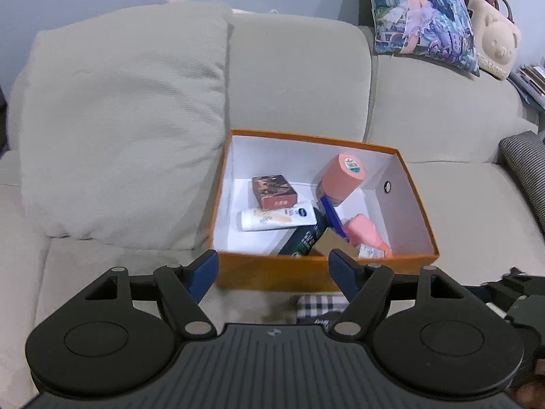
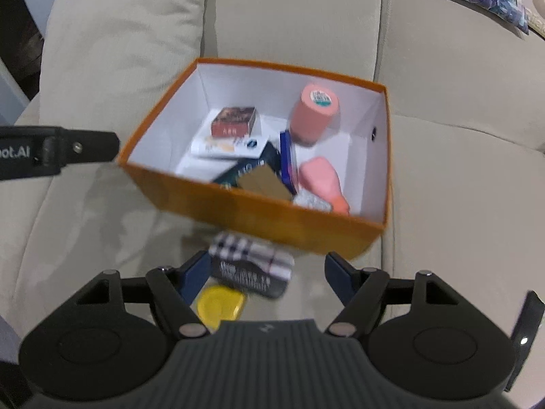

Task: Organize rigid objects
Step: 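Withdraw both tools from the shoebox toward the tape measure and plaid case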

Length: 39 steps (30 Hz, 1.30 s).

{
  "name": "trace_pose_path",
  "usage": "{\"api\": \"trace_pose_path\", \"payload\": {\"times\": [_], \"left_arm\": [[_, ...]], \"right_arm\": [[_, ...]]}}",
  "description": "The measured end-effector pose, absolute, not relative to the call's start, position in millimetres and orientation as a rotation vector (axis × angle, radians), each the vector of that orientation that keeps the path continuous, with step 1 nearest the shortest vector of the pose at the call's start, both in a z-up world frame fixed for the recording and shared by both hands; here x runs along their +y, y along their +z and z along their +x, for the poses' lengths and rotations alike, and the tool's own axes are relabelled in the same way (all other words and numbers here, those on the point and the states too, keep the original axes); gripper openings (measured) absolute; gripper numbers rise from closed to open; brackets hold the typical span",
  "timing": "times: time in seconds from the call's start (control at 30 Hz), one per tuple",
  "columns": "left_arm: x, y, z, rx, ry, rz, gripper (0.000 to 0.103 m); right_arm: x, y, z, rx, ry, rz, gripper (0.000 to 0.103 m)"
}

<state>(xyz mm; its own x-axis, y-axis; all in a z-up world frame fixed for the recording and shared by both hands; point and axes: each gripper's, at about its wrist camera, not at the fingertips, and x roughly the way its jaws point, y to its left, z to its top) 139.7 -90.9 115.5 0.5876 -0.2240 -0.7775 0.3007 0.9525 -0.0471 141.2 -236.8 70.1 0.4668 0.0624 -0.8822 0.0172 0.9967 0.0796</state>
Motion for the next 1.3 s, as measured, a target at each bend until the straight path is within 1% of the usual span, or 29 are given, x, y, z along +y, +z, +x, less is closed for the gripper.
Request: {"api": "trace_pose_path", "payload": {"times": [0.13,0.3,0.4,0.53,0.63,0.83,1.03,1.2,1.3], "left_arm": [[-87,112,112,0.872,-0.293,0.107,0.086],[-80,107,89,0.871,-0.295,0.118,0.086],[-74,106,80,0.872,-0.296,0.113,0.086],[-67,105,74,0.869,-0.289,0.114,0.087],[-64,102,73,0.875,-0.279,0.115,0.087],[-72,93,76,0.892,-0.321,0.172,0.087],[-77,67,85,0.925,-0.349,0.264,0.087],[-63,41,104,1.017,-0.315,0.220,0.087],[-57,31,112,1.028,-0.295,0.230,0.087]], "right_arm": [[-229,75,115,1.071,0.042,0.038,0.081],[-223,78,93,1.072,0.047,-0.007,0.082],[-221,77,84,1.076,0.035,-0.021,0.086],[-218,70,73,1.077,0.023,-0.028,0.087],[-213,58,67,1.091,0.023,-0.017,0.087],[-200,21,77,1.181,0.028,0.000,0.087],[-202,-25,102,1.285,-0.029,0.087,0.087],[-221,-33,125,1.216,-0.159,0.118,0.088],[-239,-47,137,1.239,-0.224,0.148,0.089]]}}
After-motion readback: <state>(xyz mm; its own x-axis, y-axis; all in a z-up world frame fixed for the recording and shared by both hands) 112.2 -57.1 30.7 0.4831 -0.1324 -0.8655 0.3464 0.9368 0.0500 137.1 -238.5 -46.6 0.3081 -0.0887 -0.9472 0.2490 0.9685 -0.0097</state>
